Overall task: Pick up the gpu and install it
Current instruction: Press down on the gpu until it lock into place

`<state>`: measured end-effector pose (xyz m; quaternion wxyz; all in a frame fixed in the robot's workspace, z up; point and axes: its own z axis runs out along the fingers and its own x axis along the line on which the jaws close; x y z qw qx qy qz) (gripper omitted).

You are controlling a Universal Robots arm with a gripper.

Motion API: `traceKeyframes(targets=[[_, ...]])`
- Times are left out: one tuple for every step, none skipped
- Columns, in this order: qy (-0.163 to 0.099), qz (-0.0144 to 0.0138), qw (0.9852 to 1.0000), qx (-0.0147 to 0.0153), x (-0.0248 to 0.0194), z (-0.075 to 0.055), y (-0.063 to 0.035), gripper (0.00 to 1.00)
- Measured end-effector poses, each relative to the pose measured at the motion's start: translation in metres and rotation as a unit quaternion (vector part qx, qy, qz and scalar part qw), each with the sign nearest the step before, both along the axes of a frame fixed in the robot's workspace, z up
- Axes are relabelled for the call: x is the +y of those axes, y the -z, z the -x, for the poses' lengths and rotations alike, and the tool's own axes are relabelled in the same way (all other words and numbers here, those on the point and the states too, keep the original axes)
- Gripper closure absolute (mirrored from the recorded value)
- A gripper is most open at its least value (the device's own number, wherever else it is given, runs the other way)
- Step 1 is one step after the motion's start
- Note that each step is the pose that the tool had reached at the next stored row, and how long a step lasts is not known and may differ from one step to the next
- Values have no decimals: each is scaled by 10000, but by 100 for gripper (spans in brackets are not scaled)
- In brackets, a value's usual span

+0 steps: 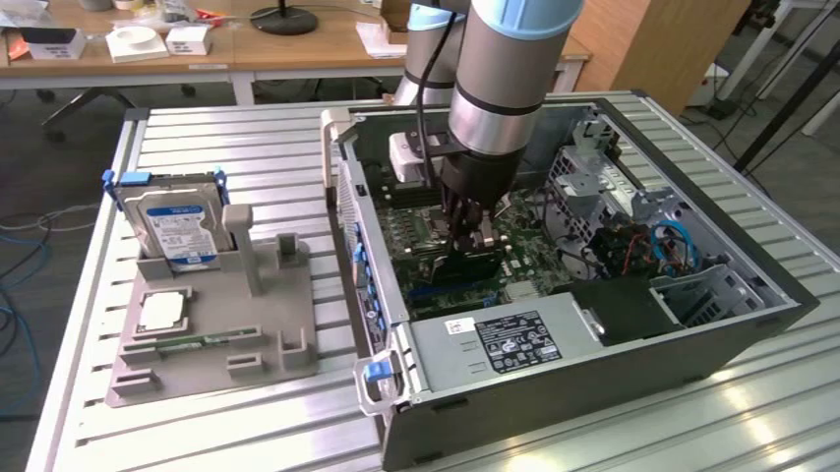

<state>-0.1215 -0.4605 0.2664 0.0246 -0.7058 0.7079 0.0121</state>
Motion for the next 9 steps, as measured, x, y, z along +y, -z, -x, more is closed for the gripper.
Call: traceKeyframes(targets=[[0, 0, 10000, 0, 0, 0, 0, 90], [0, 0, 10000, 0, 0, 0, 0, 90], [0, 0, 10000, 0, 0, 1, 1, 90], [0, 0, 10000, 0, 0, 1, 2, 90], [0, 0, 10000, 0, 0, 1, 3, 90], [0, 0, 10000, 0, 0, 1, 4, 90], [0, 1, 10000, 0, 0, 1, 4, 90], [0, 1, 10000, 1, 0, 1, 5, 90], [0, 0, 10000, 0, 0, 1, 7, 90]])
